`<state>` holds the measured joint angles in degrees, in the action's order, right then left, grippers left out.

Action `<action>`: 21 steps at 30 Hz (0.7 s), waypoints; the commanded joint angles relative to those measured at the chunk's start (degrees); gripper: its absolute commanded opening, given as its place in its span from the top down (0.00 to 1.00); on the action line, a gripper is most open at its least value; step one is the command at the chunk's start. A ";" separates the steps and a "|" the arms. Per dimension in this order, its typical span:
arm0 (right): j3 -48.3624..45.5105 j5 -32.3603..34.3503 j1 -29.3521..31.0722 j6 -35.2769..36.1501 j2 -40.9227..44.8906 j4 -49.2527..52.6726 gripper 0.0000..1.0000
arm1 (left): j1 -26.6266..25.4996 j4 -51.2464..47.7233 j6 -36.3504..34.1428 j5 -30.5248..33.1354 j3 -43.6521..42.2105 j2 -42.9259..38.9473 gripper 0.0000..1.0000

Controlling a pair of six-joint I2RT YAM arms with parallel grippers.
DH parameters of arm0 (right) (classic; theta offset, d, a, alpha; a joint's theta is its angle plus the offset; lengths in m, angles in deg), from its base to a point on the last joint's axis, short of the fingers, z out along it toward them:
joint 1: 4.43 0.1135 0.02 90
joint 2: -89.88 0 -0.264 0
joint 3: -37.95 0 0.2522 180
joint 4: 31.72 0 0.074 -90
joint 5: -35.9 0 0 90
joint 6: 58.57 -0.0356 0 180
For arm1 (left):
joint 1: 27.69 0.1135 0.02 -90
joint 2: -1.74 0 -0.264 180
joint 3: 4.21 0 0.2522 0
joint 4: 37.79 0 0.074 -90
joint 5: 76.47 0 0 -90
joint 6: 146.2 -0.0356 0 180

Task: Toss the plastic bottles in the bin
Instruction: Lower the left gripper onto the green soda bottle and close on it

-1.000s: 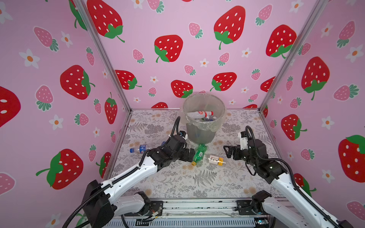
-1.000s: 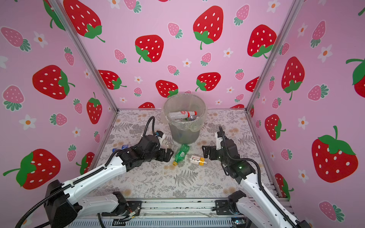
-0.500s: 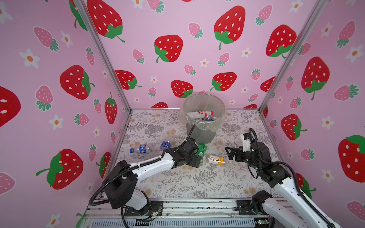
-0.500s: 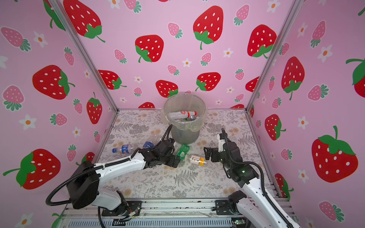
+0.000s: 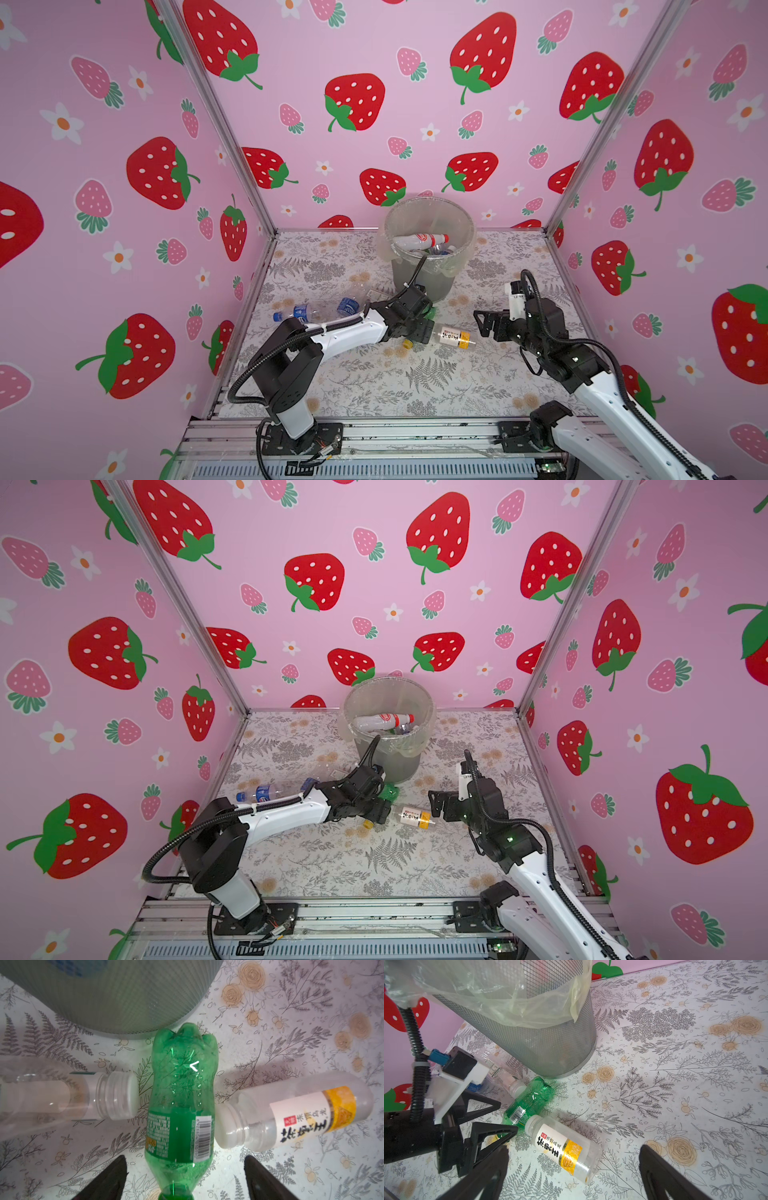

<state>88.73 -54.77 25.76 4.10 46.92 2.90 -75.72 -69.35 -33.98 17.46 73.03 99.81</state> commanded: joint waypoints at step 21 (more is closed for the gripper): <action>0.43 1.82 -0.49 0.12 0.27 0.62 0.00 | -0.24 -1.11 -0.88 4.42 2.09 3.34 0.28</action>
<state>88.73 -53.61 25.50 4.14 46.83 2.92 -75.98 -70.21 -35.34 19.99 75.98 104.48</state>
